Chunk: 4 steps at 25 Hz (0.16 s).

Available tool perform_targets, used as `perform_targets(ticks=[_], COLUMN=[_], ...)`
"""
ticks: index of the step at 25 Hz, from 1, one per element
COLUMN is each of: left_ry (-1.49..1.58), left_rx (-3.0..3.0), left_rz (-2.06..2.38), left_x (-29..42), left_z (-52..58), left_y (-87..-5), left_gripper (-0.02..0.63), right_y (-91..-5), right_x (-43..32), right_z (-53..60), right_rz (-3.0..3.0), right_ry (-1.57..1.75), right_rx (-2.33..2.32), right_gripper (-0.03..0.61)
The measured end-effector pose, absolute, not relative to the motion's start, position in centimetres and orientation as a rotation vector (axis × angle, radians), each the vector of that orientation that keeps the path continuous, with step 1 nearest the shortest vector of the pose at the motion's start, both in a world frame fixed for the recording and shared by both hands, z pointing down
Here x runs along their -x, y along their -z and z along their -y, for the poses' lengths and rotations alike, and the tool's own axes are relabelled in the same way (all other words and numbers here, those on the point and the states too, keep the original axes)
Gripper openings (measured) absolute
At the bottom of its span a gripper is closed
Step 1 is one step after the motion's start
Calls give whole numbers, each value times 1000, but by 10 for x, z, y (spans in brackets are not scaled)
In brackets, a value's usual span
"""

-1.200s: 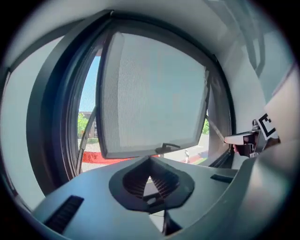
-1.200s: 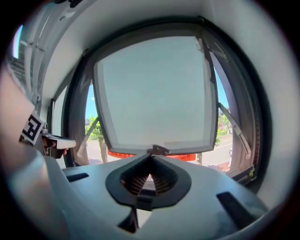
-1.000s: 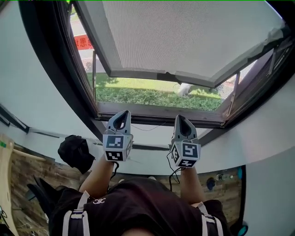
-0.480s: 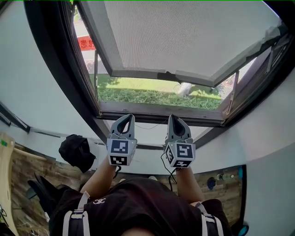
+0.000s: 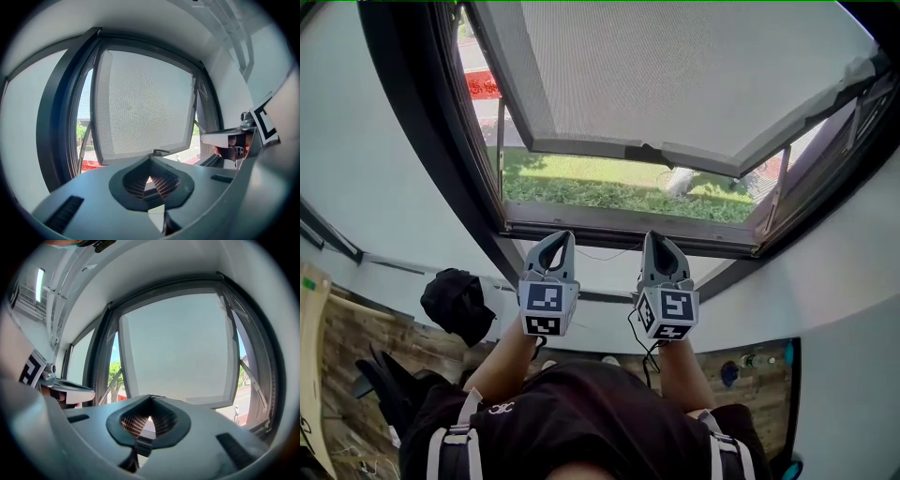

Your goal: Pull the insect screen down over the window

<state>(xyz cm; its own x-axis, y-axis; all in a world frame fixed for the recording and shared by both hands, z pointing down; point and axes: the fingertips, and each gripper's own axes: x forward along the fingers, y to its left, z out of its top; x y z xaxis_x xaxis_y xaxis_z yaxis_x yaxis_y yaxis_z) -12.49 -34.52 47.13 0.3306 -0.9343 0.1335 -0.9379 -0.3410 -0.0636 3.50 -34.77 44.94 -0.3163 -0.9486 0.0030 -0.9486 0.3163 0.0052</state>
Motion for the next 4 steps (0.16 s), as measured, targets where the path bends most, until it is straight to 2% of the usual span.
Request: perform_targets(ticks=[4], left_ry=[-230], left_rx=[-2537], left_rz=[1787], left_x=[127], left_z=[346], left_y=[-473], left_gripper=[12], right_y=[-450], right_x=[-37], right_z=[350], right_rz=[2534], right_ry=[2], right_rx=[-1841], right_gripper=[3])
